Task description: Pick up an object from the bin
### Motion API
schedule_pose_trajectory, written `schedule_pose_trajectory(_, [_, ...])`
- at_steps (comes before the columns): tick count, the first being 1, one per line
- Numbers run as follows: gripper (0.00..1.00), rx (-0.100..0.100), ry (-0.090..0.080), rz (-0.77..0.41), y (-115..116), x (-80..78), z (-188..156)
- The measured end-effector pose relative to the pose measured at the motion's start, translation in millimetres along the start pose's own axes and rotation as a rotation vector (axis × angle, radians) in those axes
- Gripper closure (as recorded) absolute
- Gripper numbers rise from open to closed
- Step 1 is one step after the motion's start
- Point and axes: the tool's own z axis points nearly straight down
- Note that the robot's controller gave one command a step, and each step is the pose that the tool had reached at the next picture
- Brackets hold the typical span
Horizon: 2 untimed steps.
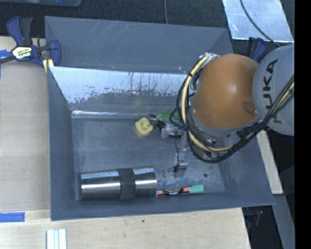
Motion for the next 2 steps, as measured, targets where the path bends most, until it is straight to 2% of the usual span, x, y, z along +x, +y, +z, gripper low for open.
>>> schedule_pose_trajectory(1, [0.0, 0.0, -0.006, -0.045, 22.7, -20.6, 94.5])
schedule_pose_trajectory(2, [1.0, 0.002, -0.023, -0.161, 22.0, -24.4, 126.4])
